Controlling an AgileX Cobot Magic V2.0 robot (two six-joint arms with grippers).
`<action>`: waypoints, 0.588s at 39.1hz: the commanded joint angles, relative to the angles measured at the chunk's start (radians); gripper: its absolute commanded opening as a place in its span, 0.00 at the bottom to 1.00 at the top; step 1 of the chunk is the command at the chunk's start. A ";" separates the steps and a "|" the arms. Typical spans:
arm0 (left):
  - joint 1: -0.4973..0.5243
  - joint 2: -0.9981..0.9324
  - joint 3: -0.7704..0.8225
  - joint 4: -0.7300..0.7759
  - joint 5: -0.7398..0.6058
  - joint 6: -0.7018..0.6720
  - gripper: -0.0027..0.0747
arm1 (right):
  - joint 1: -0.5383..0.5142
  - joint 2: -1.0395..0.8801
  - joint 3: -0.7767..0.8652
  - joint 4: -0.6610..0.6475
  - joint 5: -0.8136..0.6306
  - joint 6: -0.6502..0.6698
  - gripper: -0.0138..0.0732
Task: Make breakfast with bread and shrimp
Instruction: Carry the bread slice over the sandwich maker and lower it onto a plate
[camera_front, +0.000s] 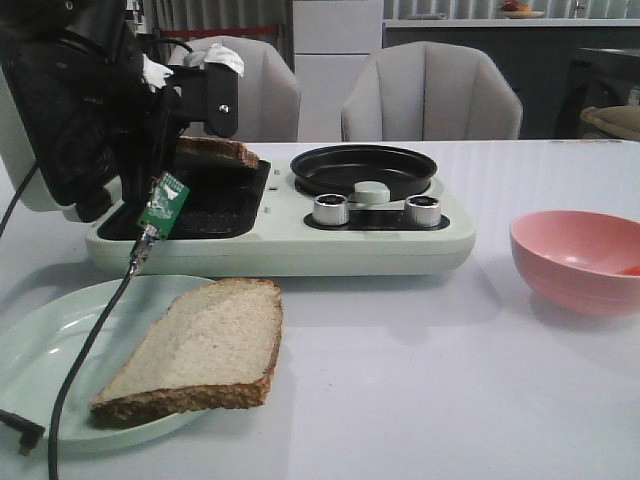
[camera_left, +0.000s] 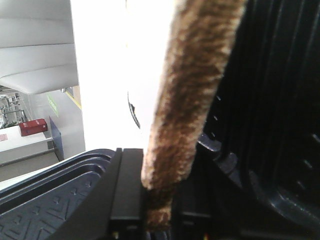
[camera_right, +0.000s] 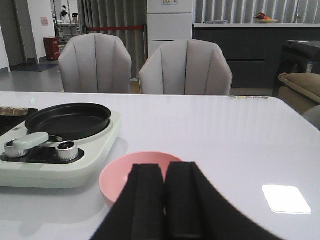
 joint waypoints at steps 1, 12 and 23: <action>0.003 -0.043 -0.034 0.003 -0.028 -0.017 0.21 | -0.007 -0.021 -0.017 -0.002 -0.088 -0.003 0.32; 0.011 -0.027 -0.034 -0.039 -0.048 -0.017 0.22 | -0.007 -0.021 -0.017 -0.002 -0.088 -0.003 0.32; 0.013 -0.027 -0.034 -0.066 -0.073 -0.043 0.62 | -0.007 -0.021 -0.017 -0.002 -0.088 -0.003 0.32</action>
